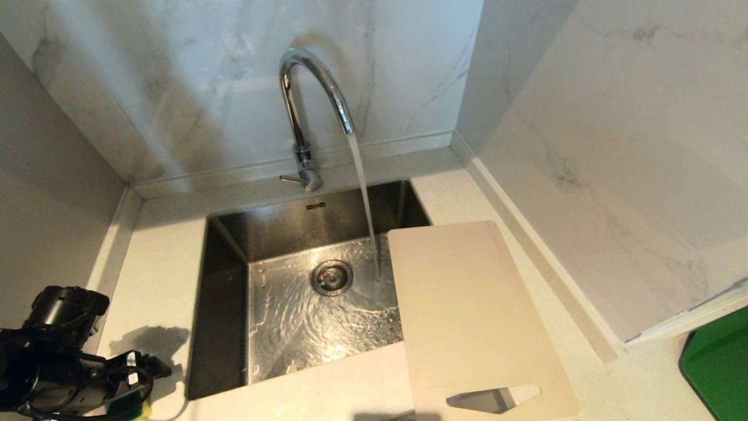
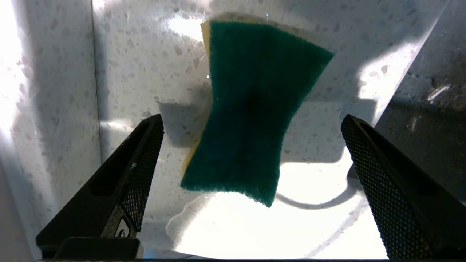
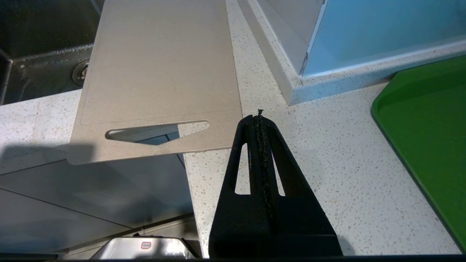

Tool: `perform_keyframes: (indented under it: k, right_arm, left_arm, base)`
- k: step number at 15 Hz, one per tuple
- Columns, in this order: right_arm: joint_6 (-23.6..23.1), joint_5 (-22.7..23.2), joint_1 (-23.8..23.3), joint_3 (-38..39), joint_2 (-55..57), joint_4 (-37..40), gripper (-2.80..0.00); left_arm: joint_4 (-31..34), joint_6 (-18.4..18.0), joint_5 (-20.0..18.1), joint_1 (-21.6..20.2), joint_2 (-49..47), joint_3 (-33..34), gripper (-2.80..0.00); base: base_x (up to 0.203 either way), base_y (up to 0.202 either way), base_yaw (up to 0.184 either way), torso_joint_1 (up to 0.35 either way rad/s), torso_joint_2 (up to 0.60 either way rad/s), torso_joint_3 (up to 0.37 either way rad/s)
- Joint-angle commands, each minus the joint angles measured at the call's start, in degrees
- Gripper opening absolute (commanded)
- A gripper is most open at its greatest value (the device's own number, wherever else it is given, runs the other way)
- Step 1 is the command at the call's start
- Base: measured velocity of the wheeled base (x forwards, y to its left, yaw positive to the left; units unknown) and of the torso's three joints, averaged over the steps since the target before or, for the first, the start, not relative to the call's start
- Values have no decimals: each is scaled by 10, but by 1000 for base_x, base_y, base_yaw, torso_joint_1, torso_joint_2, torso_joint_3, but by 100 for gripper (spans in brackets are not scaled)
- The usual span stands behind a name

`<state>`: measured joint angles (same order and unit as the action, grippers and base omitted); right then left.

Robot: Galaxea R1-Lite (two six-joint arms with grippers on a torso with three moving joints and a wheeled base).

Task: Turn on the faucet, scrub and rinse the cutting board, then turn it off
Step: Pick up the cleaning cloth

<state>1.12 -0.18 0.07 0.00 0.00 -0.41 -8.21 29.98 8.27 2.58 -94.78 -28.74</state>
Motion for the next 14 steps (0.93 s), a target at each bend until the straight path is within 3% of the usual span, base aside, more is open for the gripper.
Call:
perform_keyframes:
  k: [1,11,12,14]
  right_arm:
    - [0,0,0,0,0,0,-280]
    - [0,0,0,0,0,0,-280]
    - [0,0,0,0,0,0,-280]
    - [0,0,0,0,0,0,-280]
  left_arm:
    - [-16,-3,1,-5,-5,7,0]
    - [-21,-17,0,-4,-14,18,0]
    - [-21,-17,0,-4,-13,19,-280]
    - [-31,-13,-1,-4,-8,20,-280]
  base:
    - [0,0,0,0,0,0]
    - [0,0,0,0,0,0]
    - [0,0,0,0,0,0]
    - [0,0,0,0,0,0]
